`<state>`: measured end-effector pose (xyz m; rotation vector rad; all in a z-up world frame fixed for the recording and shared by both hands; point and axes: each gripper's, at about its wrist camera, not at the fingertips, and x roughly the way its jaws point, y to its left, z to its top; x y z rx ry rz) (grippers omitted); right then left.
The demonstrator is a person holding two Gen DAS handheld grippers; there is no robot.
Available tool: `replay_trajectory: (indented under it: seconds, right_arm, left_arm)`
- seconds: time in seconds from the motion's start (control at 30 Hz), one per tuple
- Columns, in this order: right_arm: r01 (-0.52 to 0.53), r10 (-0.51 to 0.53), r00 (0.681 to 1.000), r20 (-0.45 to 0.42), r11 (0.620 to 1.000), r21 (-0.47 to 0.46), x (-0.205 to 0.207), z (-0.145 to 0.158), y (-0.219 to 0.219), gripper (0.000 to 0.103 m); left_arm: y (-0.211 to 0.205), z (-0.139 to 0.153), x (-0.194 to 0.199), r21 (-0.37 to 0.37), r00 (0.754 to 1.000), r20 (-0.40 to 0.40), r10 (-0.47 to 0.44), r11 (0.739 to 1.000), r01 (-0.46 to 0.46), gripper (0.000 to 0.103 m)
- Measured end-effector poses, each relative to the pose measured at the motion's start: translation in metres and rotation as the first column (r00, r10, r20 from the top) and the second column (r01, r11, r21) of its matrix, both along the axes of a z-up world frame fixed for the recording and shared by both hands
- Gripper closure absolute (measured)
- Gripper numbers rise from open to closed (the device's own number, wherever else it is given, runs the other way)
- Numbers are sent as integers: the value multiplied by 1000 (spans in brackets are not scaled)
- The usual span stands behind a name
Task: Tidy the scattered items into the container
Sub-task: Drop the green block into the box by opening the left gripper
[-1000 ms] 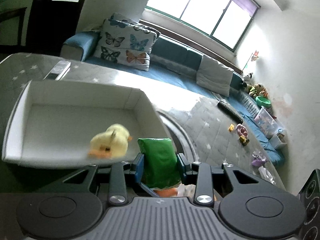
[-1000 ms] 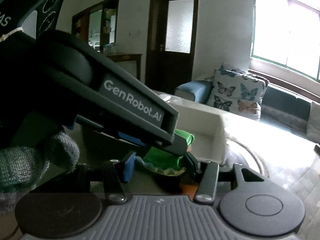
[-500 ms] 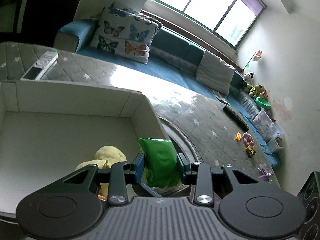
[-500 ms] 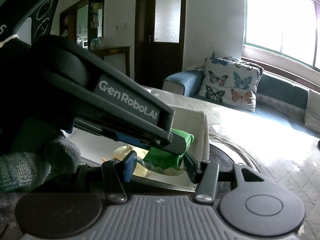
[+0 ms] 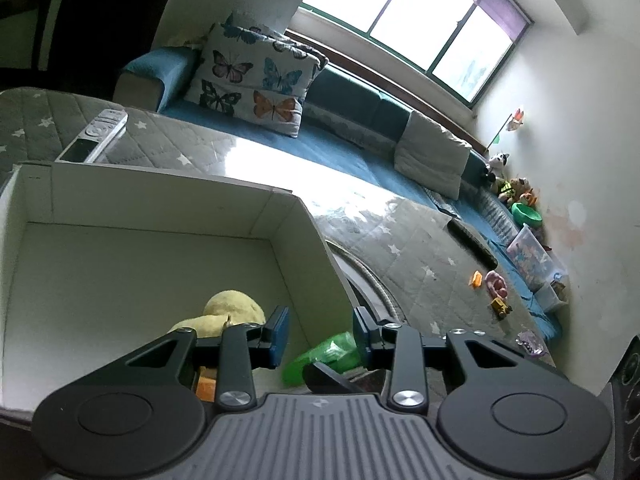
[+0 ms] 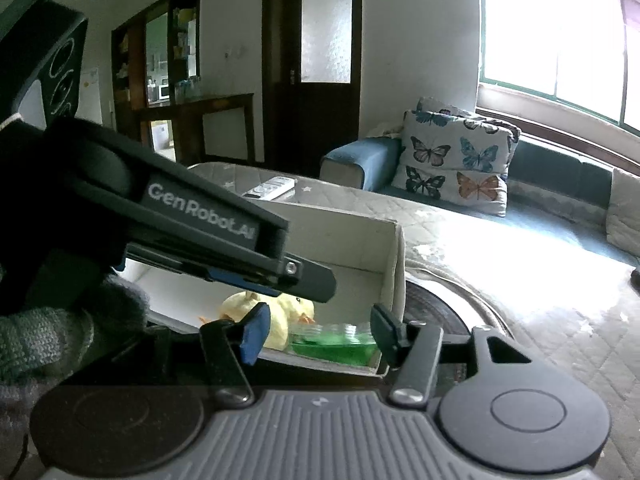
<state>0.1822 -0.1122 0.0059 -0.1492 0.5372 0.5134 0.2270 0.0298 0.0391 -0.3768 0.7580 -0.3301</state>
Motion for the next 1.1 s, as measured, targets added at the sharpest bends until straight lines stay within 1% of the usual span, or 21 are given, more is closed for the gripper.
replay_trajectory:
  seconds: [0.13, 0.2, 0.3, 0.43, 0.5, 0.63, 0.8, 1.1]
  right_arm:
    - [2, -2, 1000, 21, 1000, -2, -16, 6, -9, 37]
    - [3, -3, 1000, 30, 1000, -3, -26, 8, -14, 31]
    - [3, -3, 999, 43, 1000, -7, -43, 9, -20, 25]
    - [8, -7, 999, 49, 1000, -16, -64, 10, -28, 23]
    - [13, -12, 999, 47, 1000, -17, -73, 8, -32, 20]
    - [17, -17, 999, 36, 1000, -16, -86, 4, -37, 19]
    - [18, -18, 1000, 18, 999, -26, -105, -6, -41, 16]
    - [57, -58, 998, -20, 998, -36, -122, -23, -52, 15]
  left_arm:
    - [0, 4, -13, 2, 1000, 12, 0, 1000, 0, 66]
    - [1, 5, -19, 3, 1000, 19, 0, 1000, 0, 66]
    - [1, 8, -28, 5, 1000, 28, -1, 1000, 1, 66]
    - [0, 9, -42, 5, 999, 35, -5, 1000, 5, 66]
    - [-1, 9, -48, 7, 999, 35, -9, 1000, 9, 66]
    - [-4, 4, -61, 20, 1000, 26, -16, 1000, 16, 66]
    - [-5, -7, -73, 8, 1000, -3, -20, 1000, 20, 66]
    - [-11, -22, -88, -5, 998, -50, -41, 999, 40, 66]
